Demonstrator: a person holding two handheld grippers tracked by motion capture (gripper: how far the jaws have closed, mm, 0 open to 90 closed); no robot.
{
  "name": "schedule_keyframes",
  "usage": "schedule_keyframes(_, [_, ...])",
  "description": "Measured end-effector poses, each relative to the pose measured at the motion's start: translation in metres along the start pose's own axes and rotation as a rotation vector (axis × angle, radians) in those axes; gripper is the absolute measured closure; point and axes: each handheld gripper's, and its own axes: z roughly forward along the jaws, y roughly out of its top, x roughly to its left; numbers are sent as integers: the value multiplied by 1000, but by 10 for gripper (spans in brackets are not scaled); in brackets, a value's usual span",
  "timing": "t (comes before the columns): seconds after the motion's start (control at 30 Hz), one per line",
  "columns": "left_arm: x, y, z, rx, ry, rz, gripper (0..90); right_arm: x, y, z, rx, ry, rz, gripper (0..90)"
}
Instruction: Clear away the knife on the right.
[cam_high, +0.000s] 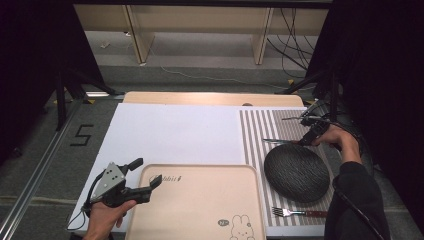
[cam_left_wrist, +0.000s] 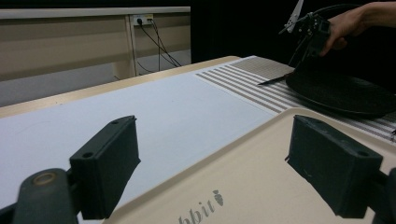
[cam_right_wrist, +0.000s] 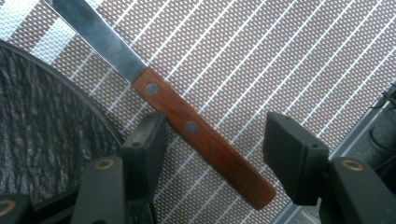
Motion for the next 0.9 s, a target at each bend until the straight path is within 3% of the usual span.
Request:
schedule_keyframes(0.23, [1, 0, 0, 2, 3, 0, 158, -3, -3, 0, -1, 20, 1, 435])
schedule_keyframes(0.33, [1, 0, 0, 5, 2, 0, 158, -5, -5, 1, -19, 24, -27, 446])
schedule_keyframes(0.37, [1, 0, 0, 5, 3, 0, 158, -4, -5, 1, -25, 28, 2, 440])
schedule_keyframes(0.57, [1, -1, 0, 6, 7, -4, 158, -6, -6, 2, -33, 35, -14, 444])
schedule_keyframes(0.63, [1, -1, 0, 6, 6, -3, 158, -5, -6, 1, -24, 45, 7, 447])
schedule_keyframes(0.9, [2, -1, 0, 5, 7, -2, 158, -9, -9, 3, -30, 43, -19, 470])
